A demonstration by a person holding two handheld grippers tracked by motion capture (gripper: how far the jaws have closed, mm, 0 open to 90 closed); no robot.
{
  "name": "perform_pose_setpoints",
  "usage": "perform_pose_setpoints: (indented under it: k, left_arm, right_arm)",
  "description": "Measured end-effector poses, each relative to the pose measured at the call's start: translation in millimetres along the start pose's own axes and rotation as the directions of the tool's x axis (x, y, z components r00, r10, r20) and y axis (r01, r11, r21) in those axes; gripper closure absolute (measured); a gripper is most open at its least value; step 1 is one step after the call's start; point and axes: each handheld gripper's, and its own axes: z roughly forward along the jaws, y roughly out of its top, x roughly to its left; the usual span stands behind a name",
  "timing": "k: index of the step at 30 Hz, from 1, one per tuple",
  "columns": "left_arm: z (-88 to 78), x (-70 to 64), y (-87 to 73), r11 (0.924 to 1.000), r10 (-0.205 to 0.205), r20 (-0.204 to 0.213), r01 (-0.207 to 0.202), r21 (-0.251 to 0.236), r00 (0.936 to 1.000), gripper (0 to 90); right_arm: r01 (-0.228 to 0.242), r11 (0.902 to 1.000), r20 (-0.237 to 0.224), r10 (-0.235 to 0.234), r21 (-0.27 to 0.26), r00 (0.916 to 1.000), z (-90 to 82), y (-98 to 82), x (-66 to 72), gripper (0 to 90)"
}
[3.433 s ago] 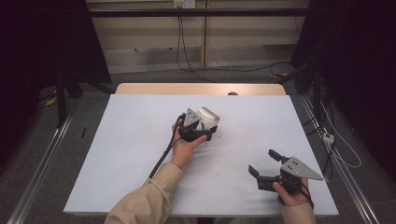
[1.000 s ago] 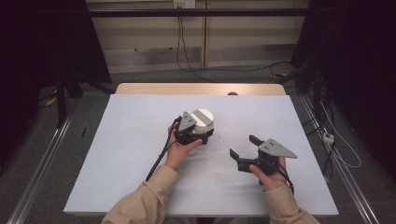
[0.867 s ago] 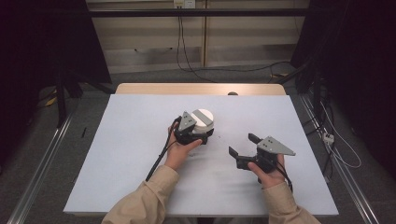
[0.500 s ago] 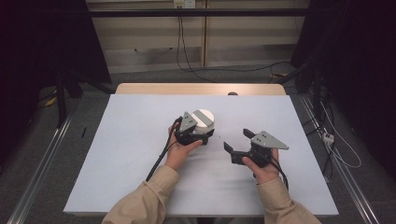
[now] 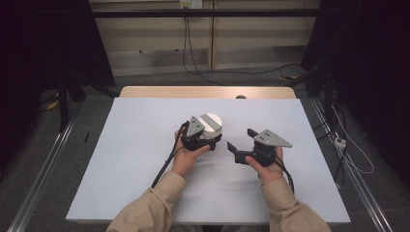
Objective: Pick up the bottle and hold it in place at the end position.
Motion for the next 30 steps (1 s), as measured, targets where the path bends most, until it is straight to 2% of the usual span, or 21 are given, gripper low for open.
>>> perform_pose_setpoints:
  k: [6, 10, 16, 21, 30]
  left_arm:
    - [0.1, -0.1, -0.1, 1.0000, 0.000, 0.000, 0.000, 0.000, 1.0000, 18.7]
    - [0.1, -0.6, -0.1, 1.0000, 0.003, -0.001, -0.003, 0.001, 1.0000, 18.7]
    - [0.2, -1.0, -0.1, 1.0000, 0.003, -0.002, -0.003, 0.001, 1.0000, 18.7]
    - [0.3, -1.2, 0.0, 1.0000, 0.008, -0.002, -0.008, 0.003, 1.0000, 18.7]
    - [0.4, -1.1, 0.0, 1.0000, 0.007, -0.003, -0.007, 0.004, 1.0000, 18.7]
  right_arm:
    - [-0.007, 1.0000, -0.010, 0.007, 0.006, 0.9999, 3.6, 4.5, 0.1, 19.8]
    - [-0.019, 0.9997, -0.023, 0.019, 0.016, 0.9996, 7.2, 6.3, 1.2, 21.1]
    - [-0.011, 0.9995, -0.034, 0.012, 0.028, 0.9994, 10.8, 8.2, 3.4, 22.4]
    - [-0.009, 0.9993, -0.047, 0.010, 0.036, 0.9988, 13.1, 8.8, 4.5, 27.9]
    - [-0.017, 0.9986, -0.091, 0.022, 0.050, 0.9956, 15.8, 10.8, 4.2, 55.8]
